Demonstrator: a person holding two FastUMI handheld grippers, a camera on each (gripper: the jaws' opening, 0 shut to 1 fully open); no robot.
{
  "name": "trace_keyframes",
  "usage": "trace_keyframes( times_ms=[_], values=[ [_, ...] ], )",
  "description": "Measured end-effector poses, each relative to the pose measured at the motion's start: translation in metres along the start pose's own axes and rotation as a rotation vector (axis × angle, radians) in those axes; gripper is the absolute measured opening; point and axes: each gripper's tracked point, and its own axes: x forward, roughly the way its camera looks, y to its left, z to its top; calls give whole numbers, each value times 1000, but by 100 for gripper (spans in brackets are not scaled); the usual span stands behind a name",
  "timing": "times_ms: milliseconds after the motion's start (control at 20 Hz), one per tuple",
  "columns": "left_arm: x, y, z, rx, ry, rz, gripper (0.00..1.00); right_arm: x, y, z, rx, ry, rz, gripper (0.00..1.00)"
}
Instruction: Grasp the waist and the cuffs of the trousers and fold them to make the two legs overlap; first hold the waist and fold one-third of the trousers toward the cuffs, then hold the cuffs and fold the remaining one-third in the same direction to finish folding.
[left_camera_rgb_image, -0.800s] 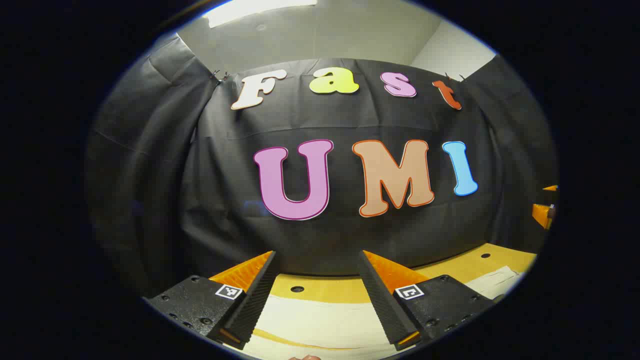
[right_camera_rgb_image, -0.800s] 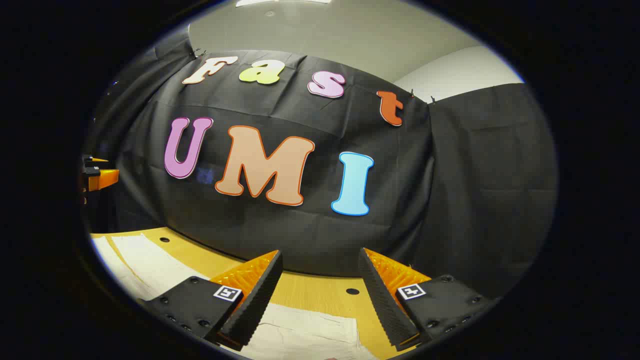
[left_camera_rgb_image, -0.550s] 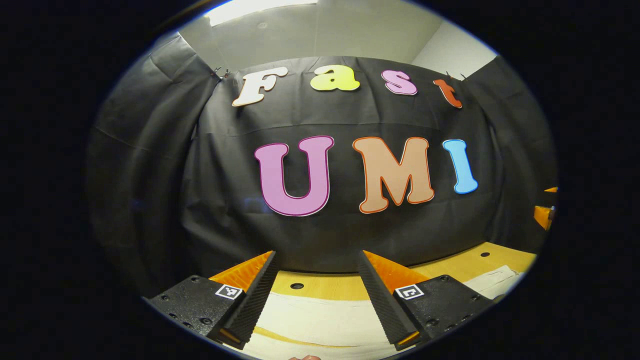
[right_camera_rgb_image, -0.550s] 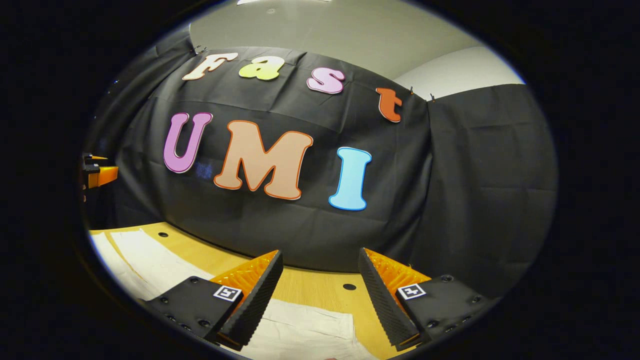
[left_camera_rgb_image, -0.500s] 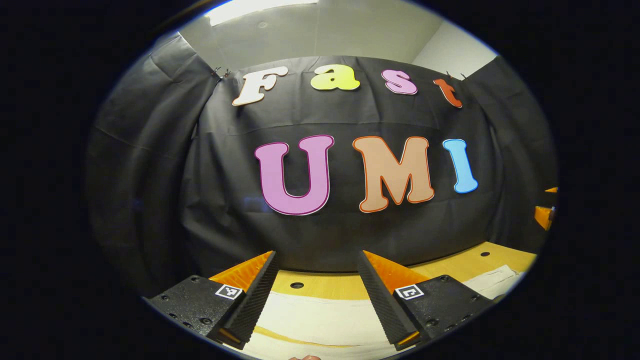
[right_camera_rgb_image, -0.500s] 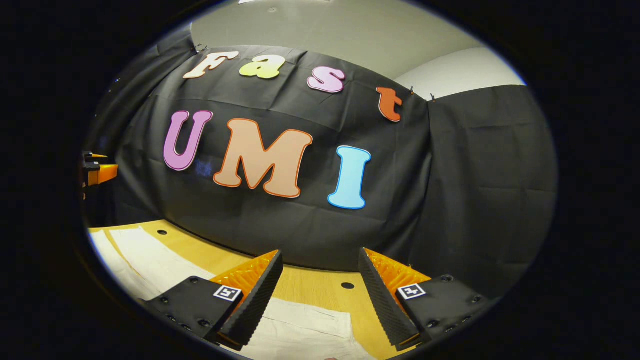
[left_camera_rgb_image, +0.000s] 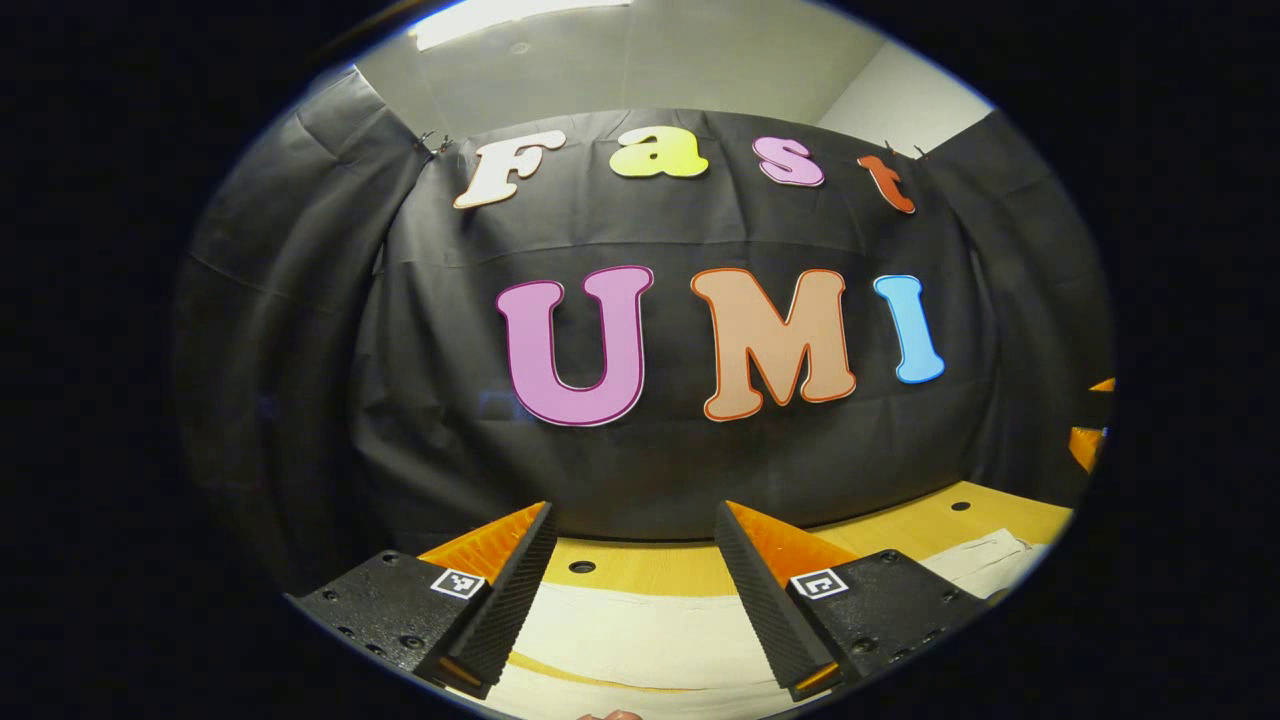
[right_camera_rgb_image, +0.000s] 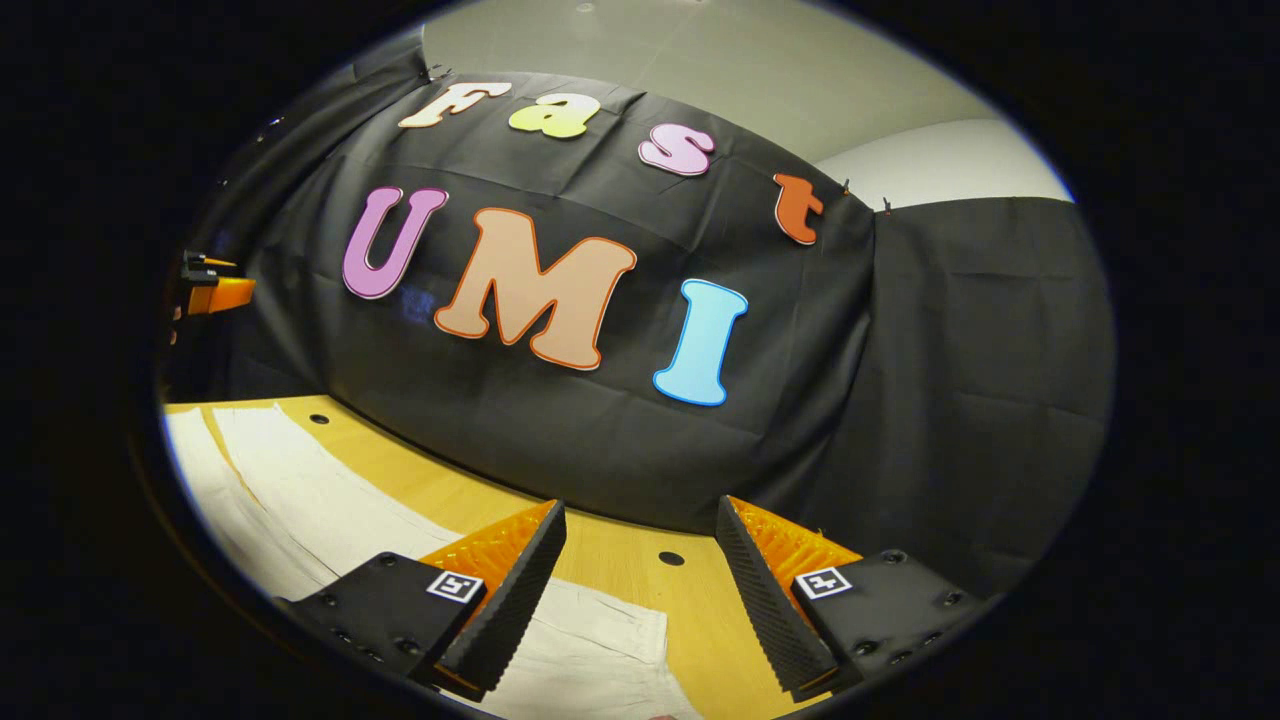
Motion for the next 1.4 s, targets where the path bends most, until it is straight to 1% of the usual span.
trace_keyframes(
  times_ms=[150, 400, 500, 650, 800, 1050, 1100, 1250, 1300, 1350, 1400],
  values=[
    [-1, 2, -1, 0, 5, 4, 94, -1, -3, -8, -22, 11, 8, 97],
    [-4, 5, -4, 8, 15, 13, 94, -5, -2, -19, -105, 20, 57, 98],
    [-6, 7, -5, 12, 18, 16, 95, -10, 2, -28, -161, 27, 96, 97],
    [-6, 7, -4, 19, 20, 17, 95, -20, 4, -41, -278, 34, 155, 97],
    [-6, 6, -8, 20, 27, 16, 94, -35, 15, -58, -406, 42, 237, 98],
    [-6, 4, -15, 19, 44, 11, 94, -60, 41, -99, -654, 56, 422, 97],
    [-6, 4, -17, 21, 49, 11, 93, -66, 45, -107, -694, 60, 455, 98],
    [-7, 4, -21, 28, 56, 11, 94, -84, 56, -134, -774, 87, 547, 98],
    [-7, 4, -22, 33, 59, 11, 94, -89, 58, -143, -790, 104, 572, 100],
    [-8, 5, -23, 39, 61, 12, 94, -92, 61, -151, -798, 121, 597, 98],
    [-9, 5, -24, 44, 62, 14, 94, -97, 64, -158, -801, 136, 618, 98]
  ],
)
